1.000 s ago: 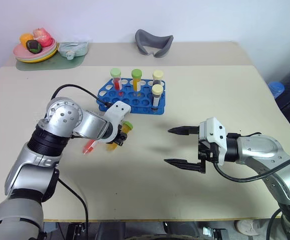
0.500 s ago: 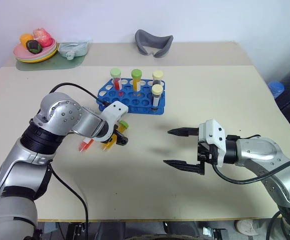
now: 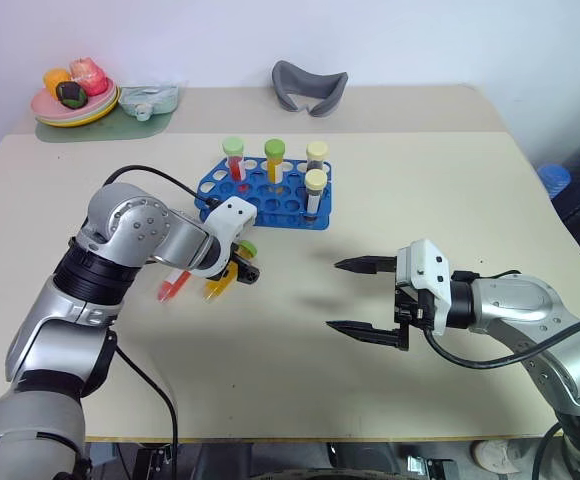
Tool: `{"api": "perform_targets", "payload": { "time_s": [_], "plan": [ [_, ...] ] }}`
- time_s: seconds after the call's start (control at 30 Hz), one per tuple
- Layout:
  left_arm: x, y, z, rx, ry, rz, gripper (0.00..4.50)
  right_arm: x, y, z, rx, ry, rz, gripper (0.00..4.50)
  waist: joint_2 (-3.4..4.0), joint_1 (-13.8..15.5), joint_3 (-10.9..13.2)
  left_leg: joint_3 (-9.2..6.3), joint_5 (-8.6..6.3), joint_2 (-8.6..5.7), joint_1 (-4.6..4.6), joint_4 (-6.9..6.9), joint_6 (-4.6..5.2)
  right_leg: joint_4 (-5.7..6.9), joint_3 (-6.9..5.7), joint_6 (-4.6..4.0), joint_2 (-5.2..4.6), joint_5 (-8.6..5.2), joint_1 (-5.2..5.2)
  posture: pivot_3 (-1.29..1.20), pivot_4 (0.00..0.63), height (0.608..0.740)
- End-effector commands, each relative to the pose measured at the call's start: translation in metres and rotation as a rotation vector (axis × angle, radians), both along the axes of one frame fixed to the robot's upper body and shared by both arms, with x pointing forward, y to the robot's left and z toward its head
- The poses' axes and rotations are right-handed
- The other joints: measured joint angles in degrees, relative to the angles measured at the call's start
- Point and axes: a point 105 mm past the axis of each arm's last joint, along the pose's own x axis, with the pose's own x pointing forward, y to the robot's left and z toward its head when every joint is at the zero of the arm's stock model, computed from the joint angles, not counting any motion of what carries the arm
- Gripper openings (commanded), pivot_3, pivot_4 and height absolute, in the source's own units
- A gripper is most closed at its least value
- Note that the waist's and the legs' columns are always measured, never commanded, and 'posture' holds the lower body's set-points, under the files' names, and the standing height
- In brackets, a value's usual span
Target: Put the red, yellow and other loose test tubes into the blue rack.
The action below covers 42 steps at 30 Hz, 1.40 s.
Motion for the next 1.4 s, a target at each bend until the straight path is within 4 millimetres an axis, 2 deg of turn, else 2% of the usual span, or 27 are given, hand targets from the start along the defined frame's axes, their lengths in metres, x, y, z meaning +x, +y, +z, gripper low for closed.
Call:
{"api": "perform_targets", "payload": {
  "time_s": [0.03,0.1,0.43,0.53,0.57,0.8,0.87,1.0,1.1,1.17,1.3,1.4],
  "plan": [
    [-0.001,0.003,-0.007,0.015,0.028,0.010,2.76,-0.006,0.007,0.009,0.013,-0.050,0.037,4.50,0.00,0.00,0.00,0.00,0.00,0.00,0.00,0.00,0.00,0.00,0.00,0.00,0.00,0.00,-0.01,0.00,0.150,0.740],
    [-0.001,0.004,-0.007,0.021,0.024,0.009,1.77,-0.006,0.008,0.009,0.014,-0.050,0.037,4.50,0.00,0.01,0.00,0.00,0.00,0.00,-0.01,-0.02,0.00,-0.02,0.00,0.00,0.00,0.00,-0.01,0.00,0.150,0.740],
    [-0.002,0.005,-0.006,0.029,0.013,0.004,1.77,-0.006,0.009,0.009,0.018,-0.050,0.037,4.50,-0.01,0.02,0.00,0.00,0.00,0.00,-0.04,-0.03,0.00,-0.07,0.00,0.00,-0.01,0.00,-0.02,0.00,0.150,0.740],
    [-0.002,0.005,-0.004,0.023,0.007,0.004,0.96,-0.006,0.009,0.009,0.018,-0.049,0.038,4.50,-0.01,0.02,0.00,0.00,0.00,0.00,-0.04,-0.03,0.00,-0.07,0.00,0.00,-0.01,0.00,-0.02,0.00,0.150,0.740],
    [-0.002,0.005,-0.003,0.020,0.003,0.003,0.82,-0.006,0.009,0.009,0.018,-0.048,0.039,4.50,-0.01,0.02,0.00,0.00,0.00,0.00,-0.04,-0.03,0.00,-0.07,0.00,0.00,-0.01,0.00,-0.02,0.00,0.150,0.740],
    [-0.014,0.010,0.012,-0.038,-0.055,-0.047,0.82,-0.007,0.007,0.007,0.016,-0.039,0.032,4.50,-0.02,-0.23,0.01,0.00,0.00,0.01,-0.06,-0.06,0.00,-0.07,0.01,0.00,0.00,0.00,-0.09,0.00,0.150,0.740],
    [-0.023,0.016,0.020,-0.041,-0.126,-0.083,0.82,-0.008,0.006,0.007,0.018,-0.033,0.024,4.50,-0.04,-0.29,0.03,0.01,0.00,0.02,-0.09,-0.09,-0.01,-0.07,0.01,0.00,0.01,0.00,-0.14,0.00,0.150,0.740],
    [-0.031,0.021,0.048,-0.254,-0.394,-0.121,0.82,-0.009,0.005,0.006,0.030,-0.019,0.010,4.50,-0.04,-0.02,0.04,0.04,0.13,0.03,-0.10,-0.13,-0.24,-0.10,0.02,-0.01,-0.01,-0.01,-0.17,0.00,0.150,0.740],
    [-0.027,0.035,0.088,-0.369,-0.773,-0.095,0.82,-0.008,0.006,0.004,0.054,0.003,-0.004,4.50,-0.06,0.30,0.05,0.05,0.13,0.03,-0.11,-0.08,-0.25,-0.13,-0.01,-0.01,-0.04,0.00,-0.10,0.00,0.150,0.740],
    [-0.024,0.042,0.106,-0.481,-0.929,-0.065,0.82,-0.005,0.007,0.001,0.070,0.023,-0.022,4.50,-0.07,0.63,0.05,0.07,0.02,0.03,-0.09,-0.10,-0.04,-0.22,-0.01,-0.02,-0.05,0.01,-0.04,0.00,0.150,0.740],
    [-0.006,0.017,0.128,-0.662,-1.104,-0.119,0.82,0.006,0.008,-0.004,0.112,0.045,-0.081,4.50,-0.18,1.83,0.03,0.07,-0.01,0.01,-0.12,-0.04,0.01,-0.31,-0.05,-0.02,-0.04,0.02,0.02,0.00,0.150,0.740],
    [0.011,0.002,0.128,-0.710,-1.181,-0.108,0.82,0.014,0.010,-0.003,0.137,0.028,-0.118,4.50,-0.19,1.71,0.02,0.09,-0.07,-0.01,-0.18,-0.01,0.10,-0.40,-0.03,0.02,-0.07,0.03,0.03,0.00,0.150,0.740]
  ]
}}
